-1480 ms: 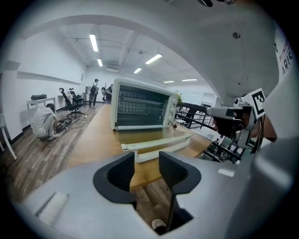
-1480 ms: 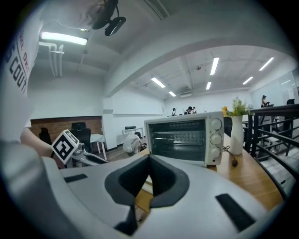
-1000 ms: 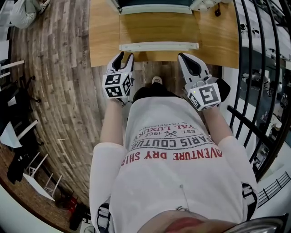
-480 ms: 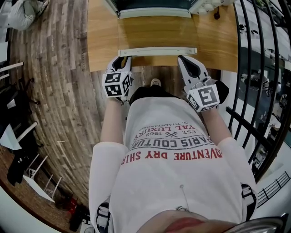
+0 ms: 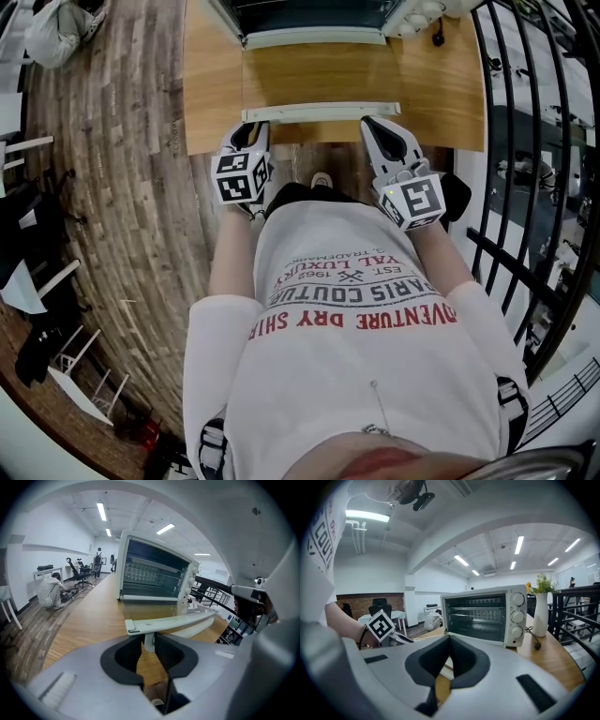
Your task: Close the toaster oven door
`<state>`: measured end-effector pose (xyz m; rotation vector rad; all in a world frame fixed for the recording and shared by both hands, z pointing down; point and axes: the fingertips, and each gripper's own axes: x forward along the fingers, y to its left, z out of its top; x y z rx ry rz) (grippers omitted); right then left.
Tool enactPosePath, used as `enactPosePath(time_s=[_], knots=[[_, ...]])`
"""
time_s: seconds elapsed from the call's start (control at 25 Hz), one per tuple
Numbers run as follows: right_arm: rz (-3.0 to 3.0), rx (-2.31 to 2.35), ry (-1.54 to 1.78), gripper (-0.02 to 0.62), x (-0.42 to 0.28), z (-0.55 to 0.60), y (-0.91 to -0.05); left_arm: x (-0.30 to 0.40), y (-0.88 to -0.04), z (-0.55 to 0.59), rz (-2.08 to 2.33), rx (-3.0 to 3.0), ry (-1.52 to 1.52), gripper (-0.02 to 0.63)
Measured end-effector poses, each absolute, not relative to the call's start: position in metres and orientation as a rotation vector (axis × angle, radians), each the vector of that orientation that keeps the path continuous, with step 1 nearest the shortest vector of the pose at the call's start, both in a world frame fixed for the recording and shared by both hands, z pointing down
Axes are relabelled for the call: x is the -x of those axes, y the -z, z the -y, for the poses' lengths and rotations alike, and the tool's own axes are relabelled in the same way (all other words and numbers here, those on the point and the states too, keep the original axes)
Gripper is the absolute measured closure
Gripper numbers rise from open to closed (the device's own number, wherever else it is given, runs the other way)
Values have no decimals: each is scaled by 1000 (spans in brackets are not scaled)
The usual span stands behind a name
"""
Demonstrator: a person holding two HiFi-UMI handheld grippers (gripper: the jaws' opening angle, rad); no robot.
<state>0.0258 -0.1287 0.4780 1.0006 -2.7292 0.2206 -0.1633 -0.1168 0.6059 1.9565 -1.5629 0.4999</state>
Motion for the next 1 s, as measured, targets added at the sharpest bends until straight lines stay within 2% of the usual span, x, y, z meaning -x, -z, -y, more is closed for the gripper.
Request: enactPosePath(time_s=[1.0], knots=[[2767,-1098,-185,609,-1,158,-423,167,-513,145,1511,-2089,-454,509]])
